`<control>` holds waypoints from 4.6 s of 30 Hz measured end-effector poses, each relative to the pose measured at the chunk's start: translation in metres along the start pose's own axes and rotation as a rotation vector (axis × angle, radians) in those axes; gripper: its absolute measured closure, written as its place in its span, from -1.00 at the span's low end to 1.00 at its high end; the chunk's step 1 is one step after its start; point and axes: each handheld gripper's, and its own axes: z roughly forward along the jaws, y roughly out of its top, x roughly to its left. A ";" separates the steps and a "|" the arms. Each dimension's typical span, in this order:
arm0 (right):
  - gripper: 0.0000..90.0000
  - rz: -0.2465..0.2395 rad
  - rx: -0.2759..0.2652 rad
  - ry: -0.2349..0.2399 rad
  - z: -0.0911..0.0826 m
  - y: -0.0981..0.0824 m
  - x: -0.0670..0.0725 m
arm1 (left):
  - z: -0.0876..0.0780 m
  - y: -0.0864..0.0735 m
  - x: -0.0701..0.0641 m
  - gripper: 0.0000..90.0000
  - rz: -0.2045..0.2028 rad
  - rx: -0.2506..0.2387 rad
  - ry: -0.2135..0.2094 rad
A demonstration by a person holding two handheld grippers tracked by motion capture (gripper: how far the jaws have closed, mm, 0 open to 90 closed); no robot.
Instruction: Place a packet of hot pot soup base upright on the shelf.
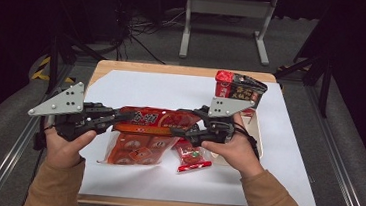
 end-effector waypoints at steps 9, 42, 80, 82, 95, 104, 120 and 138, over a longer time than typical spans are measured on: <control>0.14 0.008 -0.013 0.052 0.009 -0.001 -0.001 | 0.003 0.000 -0.003 1.00 0.014 -0.026 -0.014; 0.99 -0.096 0.041 0.062 -0.012 0.038 0.019 | 0.003 -0.004 0.004 0.95 -0.003 -0.060 0.021; 0.99 -0.126 0.113 -0.075 -0.075 0.100 0.005 | -0.004 -0.019 0.026 0.13 -0.092 -0.039 0.145; 0.99 -0.127 0.113 -0.086 -0.079 0.102 0.004 | -0.004 -0.020 0.027 0.11 -0.095 -0.039 0.149; 0.99 -0.124 0.118 -0.159 -0.106 0.105 -0.006 | -0.002 -0.024 0.032 0.03 -0.115 -0.015 0.153; 0.99 -0.110 0.124 -0.214 -0.123 0.102 -0.014 | -0.002 -0.025 0.033 0.01 -0.123 -0.010 0.156; 0.99 -0.103 0.121 -0.296 -0.143 0.091 -0.038 | 0.003 -0.028 0.036 -0.12 -0.147 0.016 0.157; 0.99 -0.060 0.108 -0.353 -0.154 0.064 -0.062 | 0.007 -0.031 0.037 -0.13 -0.156 0.045 0.146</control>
